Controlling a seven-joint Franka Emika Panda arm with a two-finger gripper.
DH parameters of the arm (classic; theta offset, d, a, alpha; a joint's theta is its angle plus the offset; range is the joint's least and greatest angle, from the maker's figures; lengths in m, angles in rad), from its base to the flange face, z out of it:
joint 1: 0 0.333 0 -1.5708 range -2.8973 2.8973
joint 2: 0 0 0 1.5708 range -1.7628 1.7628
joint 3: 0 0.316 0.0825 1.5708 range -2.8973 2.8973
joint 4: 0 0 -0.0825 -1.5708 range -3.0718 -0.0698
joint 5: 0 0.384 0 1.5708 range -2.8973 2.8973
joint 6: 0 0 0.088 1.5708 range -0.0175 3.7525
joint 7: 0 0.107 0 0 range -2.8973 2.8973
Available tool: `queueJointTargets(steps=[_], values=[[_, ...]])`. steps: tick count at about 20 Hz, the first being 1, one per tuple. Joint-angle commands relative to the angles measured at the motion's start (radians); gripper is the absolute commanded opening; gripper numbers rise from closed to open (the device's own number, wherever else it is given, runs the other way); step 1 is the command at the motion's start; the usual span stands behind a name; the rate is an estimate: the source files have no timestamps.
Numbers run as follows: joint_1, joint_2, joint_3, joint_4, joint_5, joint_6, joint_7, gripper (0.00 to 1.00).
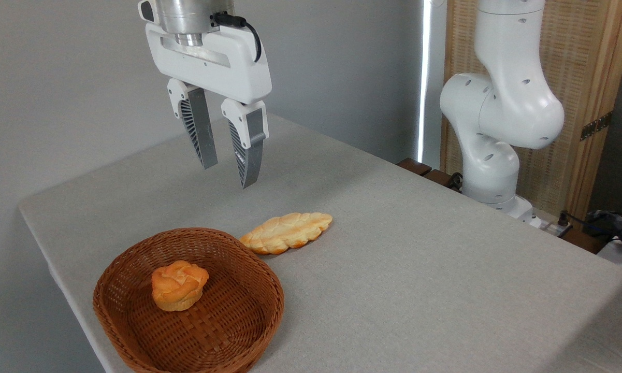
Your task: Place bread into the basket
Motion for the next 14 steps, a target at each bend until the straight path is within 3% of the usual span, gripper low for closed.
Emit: queueJointTargets(steps=[1, 9, 14], values=[[-0.001, -0.045, -0.003, -0.054, -0.020, -0.017, -0.005, 1.00], [-0.005, -0.227, -0.084, -0.384, -0.020, 0.108, 0.161, 1.00], [-0.005, -0.330, -0.138, -0.571, -0.018, 0.130, 0.305, 1.00]])
